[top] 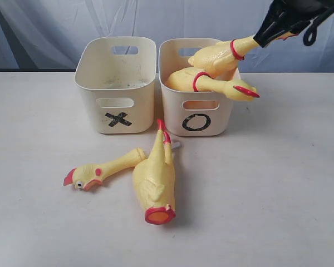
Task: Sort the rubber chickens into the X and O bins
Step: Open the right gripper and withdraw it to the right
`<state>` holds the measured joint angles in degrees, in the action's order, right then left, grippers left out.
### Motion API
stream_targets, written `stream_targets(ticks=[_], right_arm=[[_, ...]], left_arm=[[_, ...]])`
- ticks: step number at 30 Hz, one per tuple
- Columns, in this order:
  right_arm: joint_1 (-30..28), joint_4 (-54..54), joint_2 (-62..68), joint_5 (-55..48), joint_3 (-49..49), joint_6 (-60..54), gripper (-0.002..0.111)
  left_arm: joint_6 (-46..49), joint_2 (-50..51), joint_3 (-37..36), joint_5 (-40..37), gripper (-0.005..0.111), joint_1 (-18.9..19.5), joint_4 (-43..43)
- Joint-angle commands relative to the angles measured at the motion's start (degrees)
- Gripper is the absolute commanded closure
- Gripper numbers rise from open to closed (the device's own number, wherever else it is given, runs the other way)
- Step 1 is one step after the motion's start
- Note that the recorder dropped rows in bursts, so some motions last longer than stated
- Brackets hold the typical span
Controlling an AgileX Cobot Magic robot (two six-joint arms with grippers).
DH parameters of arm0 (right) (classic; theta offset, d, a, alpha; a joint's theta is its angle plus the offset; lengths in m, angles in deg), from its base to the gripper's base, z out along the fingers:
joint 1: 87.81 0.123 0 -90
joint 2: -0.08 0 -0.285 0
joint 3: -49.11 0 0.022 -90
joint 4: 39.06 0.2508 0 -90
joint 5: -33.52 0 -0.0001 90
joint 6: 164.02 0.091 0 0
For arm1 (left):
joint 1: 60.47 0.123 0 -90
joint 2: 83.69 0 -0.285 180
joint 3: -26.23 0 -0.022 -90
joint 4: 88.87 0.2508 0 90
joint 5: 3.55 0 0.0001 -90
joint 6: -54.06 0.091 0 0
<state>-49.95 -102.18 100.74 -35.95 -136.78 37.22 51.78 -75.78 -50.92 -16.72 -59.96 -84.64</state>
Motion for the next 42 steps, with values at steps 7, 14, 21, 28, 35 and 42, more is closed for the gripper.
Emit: stream_targets(ticks=[7,14,21,28,35,42], right_arm=[[-0.1,15.3,-5.9,-0.5,0.0,-0.3,0.109],[-0.1,22.3,-8.5,-0.5,0.0,-1.2,0.109],[-0.1,23.1,-13.8,-0.5,7.7,-1.1,0.109],[-0.1,34.6,-23.6,12.3,22.6,-0.1,0.109],[-0.1,44.8,-32.0,25.6,34.0,-0.2,0.109],[-0.1,45.3,-36.4,26.7,41.7,-2.6,0.109]], left_arm=[[-0.2,-0.1,-0.1,0.3,0.107,-0.1,-0.1],[-0.2,-0.1,-0.1,0.3,0.107,-0.1,-0.1],[-0.2,-0.1,-0.1,0.3,0.107,-0.1,-0.1],[-0.2,-0.1,-0.1,0.3,0.107,-0.1,-0.1],[-0.2,-0.1,-0.1,0.3,0.107,-0.1,-0.1],[-0.2,-0.1,-0.1,0.3,0.107,-0.1,-0.1]])
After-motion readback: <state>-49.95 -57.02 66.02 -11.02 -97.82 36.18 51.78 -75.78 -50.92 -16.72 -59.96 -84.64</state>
